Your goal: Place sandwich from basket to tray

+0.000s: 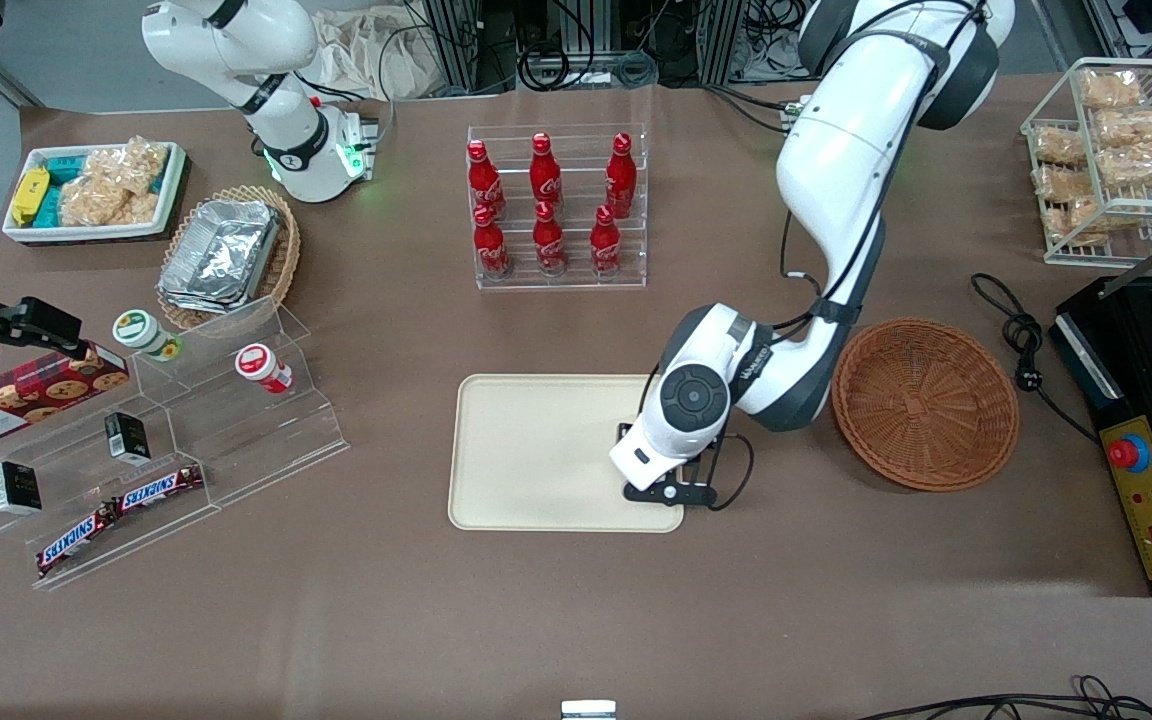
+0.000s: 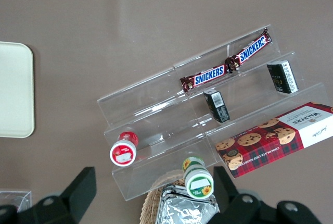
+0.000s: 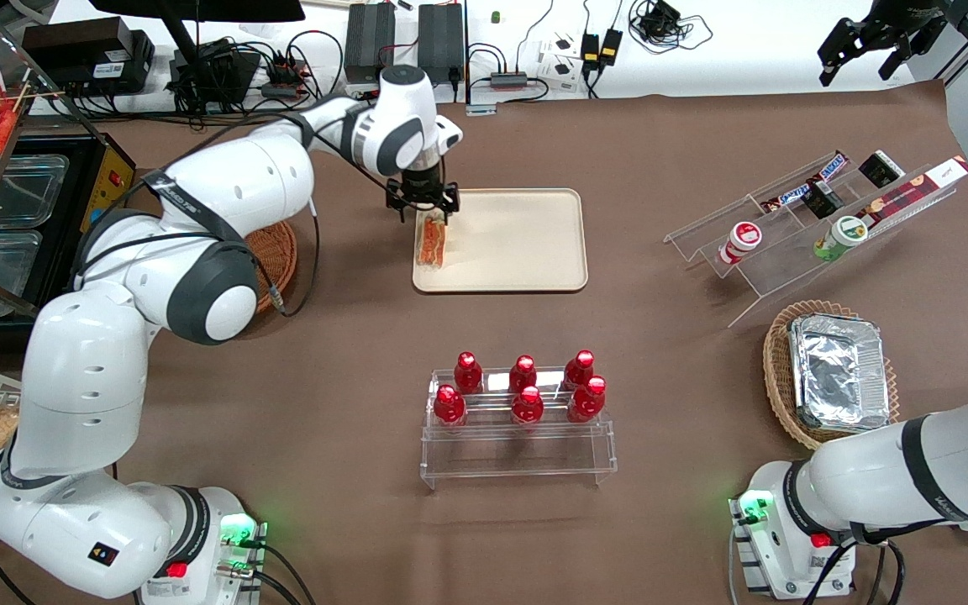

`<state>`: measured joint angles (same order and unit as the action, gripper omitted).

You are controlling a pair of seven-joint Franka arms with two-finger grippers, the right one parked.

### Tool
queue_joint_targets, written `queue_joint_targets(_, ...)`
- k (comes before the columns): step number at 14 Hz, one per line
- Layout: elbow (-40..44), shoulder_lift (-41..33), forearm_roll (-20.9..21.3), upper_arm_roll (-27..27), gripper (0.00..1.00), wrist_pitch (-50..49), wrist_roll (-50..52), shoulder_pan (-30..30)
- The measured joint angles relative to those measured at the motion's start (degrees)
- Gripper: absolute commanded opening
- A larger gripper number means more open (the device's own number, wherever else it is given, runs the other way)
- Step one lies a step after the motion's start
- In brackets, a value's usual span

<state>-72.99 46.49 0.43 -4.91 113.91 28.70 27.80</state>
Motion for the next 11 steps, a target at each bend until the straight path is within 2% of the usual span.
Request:
queue_joint_targets(4,1.19,-8.99,0.05,0.42,0.99,-10.67,-0.21,-6.06)
queue_joint_targets(7,1.38,-17.5,0.12,0.78,0.99,-17.21,-2.28,-12.76)
queue_joint_targets(11,1.22,-24.98,0.12,0.92,0.99,-24.79,-18.37,-21.85)
